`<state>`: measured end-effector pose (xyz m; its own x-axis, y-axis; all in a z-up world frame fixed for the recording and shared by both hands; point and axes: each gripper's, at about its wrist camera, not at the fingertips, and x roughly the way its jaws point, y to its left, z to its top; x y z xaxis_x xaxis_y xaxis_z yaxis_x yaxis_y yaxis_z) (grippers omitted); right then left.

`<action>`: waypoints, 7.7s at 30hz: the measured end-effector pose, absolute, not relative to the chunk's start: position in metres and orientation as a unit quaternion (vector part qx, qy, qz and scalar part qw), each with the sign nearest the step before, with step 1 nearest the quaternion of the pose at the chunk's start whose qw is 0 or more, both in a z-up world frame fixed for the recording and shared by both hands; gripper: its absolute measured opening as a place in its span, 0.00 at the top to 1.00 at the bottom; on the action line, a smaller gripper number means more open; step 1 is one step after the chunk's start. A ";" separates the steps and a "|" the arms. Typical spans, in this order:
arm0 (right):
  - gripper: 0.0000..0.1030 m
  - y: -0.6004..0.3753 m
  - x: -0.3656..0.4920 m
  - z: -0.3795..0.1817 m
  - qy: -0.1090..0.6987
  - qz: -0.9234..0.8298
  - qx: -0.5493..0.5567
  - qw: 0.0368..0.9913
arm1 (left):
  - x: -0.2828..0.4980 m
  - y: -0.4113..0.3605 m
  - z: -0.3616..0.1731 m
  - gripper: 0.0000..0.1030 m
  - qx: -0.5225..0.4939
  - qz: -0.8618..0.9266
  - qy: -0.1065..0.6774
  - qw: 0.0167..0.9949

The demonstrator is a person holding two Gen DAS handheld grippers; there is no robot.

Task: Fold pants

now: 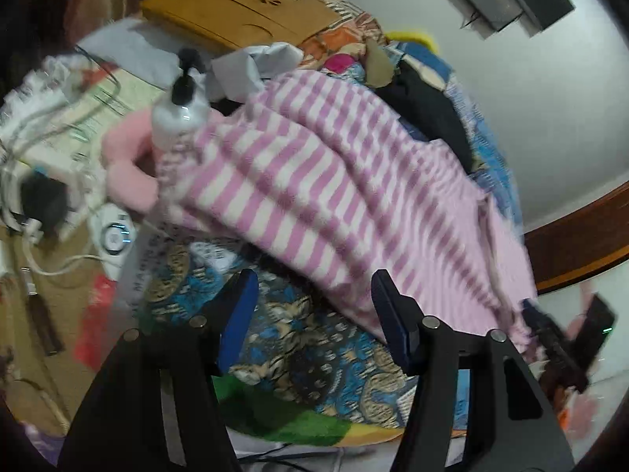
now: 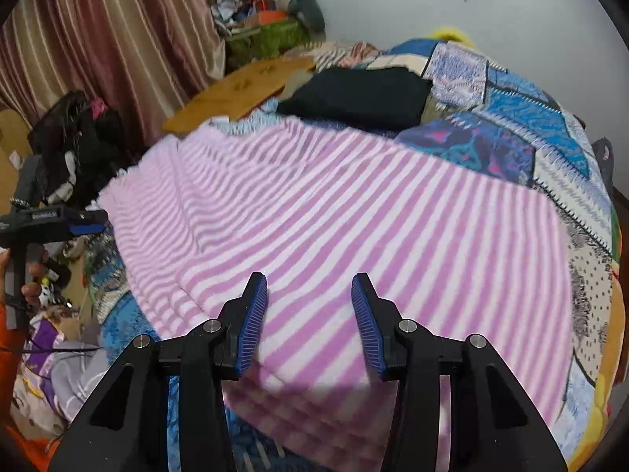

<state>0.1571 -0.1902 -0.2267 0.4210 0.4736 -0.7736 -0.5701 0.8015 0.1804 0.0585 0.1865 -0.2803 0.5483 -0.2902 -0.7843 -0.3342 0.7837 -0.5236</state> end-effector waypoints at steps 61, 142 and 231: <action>0.56 -0.356 0.123 -0.241 0.428 0.173 0.091 0.883 | 0.185 -0.155 -0.114 0.88 0.010 -0.212 0.331 0.919; 0.56 -0.373 0.156 -0.215 0.428 0.140 -0.020 0.892 | 0.176 -0.093 -0.248 0.71 0.098 -0.160 0.517 0.835; 0.62 -0.357 0.149 -0.188 0.404 0.216 0.005 0.889 | 0.195 -0.113 -0.183 0.66 0.079 -0.224 0.457 0.857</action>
<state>0.1493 -0.3569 -0.1884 0.5805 0.3872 -0.7164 -0.3794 0.9070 0.1828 0.1948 -0.1130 -0.1833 0.4815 -0.3125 -0.8189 0.4567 0.8869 -0.0699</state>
